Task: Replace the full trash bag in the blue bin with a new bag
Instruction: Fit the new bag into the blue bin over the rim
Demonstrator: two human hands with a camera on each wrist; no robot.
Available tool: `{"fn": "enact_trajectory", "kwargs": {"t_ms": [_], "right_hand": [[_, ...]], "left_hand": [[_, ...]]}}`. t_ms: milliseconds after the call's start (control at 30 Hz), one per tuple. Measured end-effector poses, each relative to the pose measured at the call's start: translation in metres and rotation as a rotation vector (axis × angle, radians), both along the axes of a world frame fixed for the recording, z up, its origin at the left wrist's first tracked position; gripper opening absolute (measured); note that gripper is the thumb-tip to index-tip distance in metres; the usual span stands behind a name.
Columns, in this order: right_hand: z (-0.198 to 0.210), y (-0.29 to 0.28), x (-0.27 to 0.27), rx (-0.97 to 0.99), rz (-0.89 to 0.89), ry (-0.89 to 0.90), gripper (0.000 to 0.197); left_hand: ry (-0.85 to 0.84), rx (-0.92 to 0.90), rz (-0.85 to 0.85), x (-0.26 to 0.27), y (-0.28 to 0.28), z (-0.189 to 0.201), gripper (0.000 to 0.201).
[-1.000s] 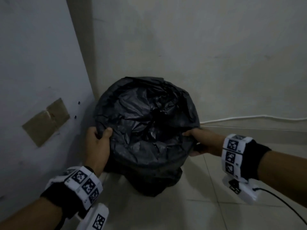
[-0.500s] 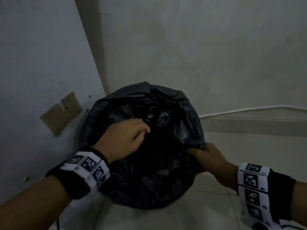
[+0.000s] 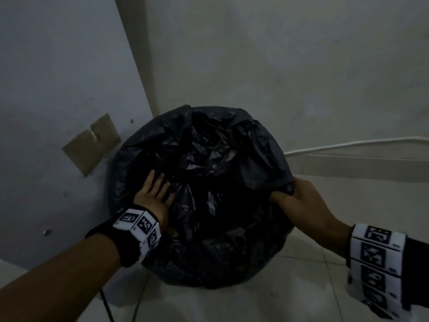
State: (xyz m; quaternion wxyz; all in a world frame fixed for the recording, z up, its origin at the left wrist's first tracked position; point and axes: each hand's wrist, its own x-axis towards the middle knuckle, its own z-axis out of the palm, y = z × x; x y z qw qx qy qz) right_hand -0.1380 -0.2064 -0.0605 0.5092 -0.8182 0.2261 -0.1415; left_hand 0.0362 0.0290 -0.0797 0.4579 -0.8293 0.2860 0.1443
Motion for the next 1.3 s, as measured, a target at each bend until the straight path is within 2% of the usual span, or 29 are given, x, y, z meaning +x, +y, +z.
{"fn": "enact_trajectory", "kwargs": {"t_ms": [100, 167, 233, 300, 400, 467, 533, 633, 733, 833, 933, 1000, 1100, 1167, 1233, 1300], "right_hand": [[0.001, -0.003, 0.003, -0.034, -0.011, -0.024, 0.014], [0.0, -0.008, 0.004, -0.052, -0.018, -0.031, 0.013], [-0.001, -0.011, 0.003, -0.058, -0.022, -0.029, 0.013], [-0.001, -0.014, 0.001, -0.071, -0.021, -0.037, 0.012], [0.0, -0.014, -0.005, -0.078, -0.016, -0.058, 0.006], [-0.002, -0.012, -0.011, -0.06, 0.005, -0.074, 0.024], [-0.004, -0.007, -0.018, -0.04, 0.046, -0.082, 0.04], [-0.009, -0.002, -0.024, -0.031, 0.084, -0.09, 0.039], [-0.008, -0.002, -0.022, -0.037, 0.087, -0.09, 0.035], [-0.004, -0.008, -0.01, -0.015, 0.024, -0.072, 0.033], [0.003, -0.016, 0.002, 0.022, -0.029, -0.061, 0.024], [0.008, -0.019, 0.008, 0.065, -0.044, -0.062, 0.019], [0.01, -0.025, 0.012, 0.108, -0.082, -0.062, 0.015], [0.009, -0.03, 0.011, 0.101, -0.096, -0.051, 0.014], [0.009, -0.032, 0.009, 0.08, -0.092, -0.046, 0.019], [0.008, -0.037, 0.008, 0.028, -0.087, -0.022, 0.025]], "left_hand": [[0.006, -0.092, 0.055, -0.016, -0.012, 0.006, 0.094], [0.011, -0.345, -0.001, -0.03, -0.024, 0.017, 0.073], [0.085, -0.633, -0.087, -0.037, -0.032, 0.022, 0.053], [0.17, -0.717, -0.134, -0.039, -0.036, 0.02, 0.054], [0.262, -0.46, -0.045, -0.033, -0.029, 0.0, 0.071], [0.292, -0.284, 0.019, -0.027, -0.017, -0.017, 0.08], [0.298, -0.179, 0.012, -0.025, -0.008, -0.027, 0.091], [0.27, -0.095, -0.045, -0.031, -0.002, -0.032, 0.091], [0.302, -0.122, -0.013, -0.034, -0.005, -0.033, 0.089], [0.351, -0.328, 0.052, -0.031, -0.014, -0.017, 0.076], [0.257, -0.723, -0.088, -0.027, -0.012, 0.005, 0.054], [0.202, -0.936, -0.206, -0.026, -0.002, 0.018, 0.049], [0.012, -1.109, -0.471, -0.024, 0.016, 0.033, 0.04], [-0.191, -1.149, -0.549, -0.021, 0.027, 0.04, 0.029], [-0.356, -1.244, -0.478, -0.016, 0.034, 0.044, 0.044], [-0.311, -1.495, -0.212, -0.017, 0.032, 0.048, 0.068]]}}
